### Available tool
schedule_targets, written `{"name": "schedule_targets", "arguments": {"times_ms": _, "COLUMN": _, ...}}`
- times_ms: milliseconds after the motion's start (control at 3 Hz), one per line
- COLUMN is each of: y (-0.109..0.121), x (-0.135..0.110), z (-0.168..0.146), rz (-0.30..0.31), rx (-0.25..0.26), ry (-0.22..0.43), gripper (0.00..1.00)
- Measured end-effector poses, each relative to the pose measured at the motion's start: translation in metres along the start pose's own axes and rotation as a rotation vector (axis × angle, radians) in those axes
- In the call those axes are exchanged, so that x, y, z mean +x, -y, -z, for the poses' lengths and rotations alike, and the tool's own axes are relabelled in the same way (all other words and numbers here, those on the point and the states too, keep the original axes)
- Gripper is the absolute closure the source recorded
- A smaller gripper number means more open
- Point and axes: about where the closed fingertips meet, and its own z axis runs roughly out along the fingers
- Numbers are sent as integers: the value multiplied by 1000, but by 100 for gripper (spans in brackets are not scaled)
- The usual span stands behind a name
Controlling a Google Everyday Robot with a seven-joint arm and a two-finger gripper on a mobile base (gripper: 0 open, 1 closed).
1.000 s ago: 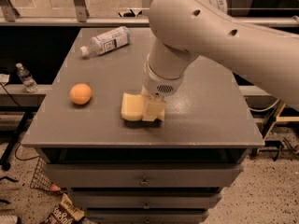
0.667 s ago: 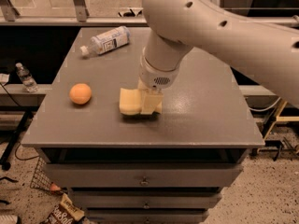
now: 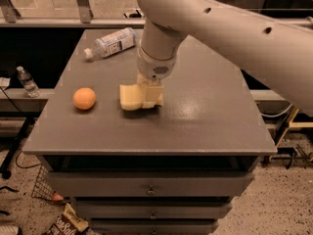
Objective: Move sponge near orange
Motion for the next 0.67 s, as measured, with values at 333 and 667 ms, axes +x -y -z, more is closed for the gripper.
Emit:
{"name": "schedule_targets", "arguments": {"times_ms": 333, "y": 8, "x": -13, "z": -4, "rz": 49, "rx": -18, "ry": 0, "gripper": 100}}
{"name": "schedule_targets", "arguments": {"times_ms": 667, "y": 15, "x": -30, "z": -12, "rz": 101, "rx": -36, "ry": 15, "gripper": 100}}
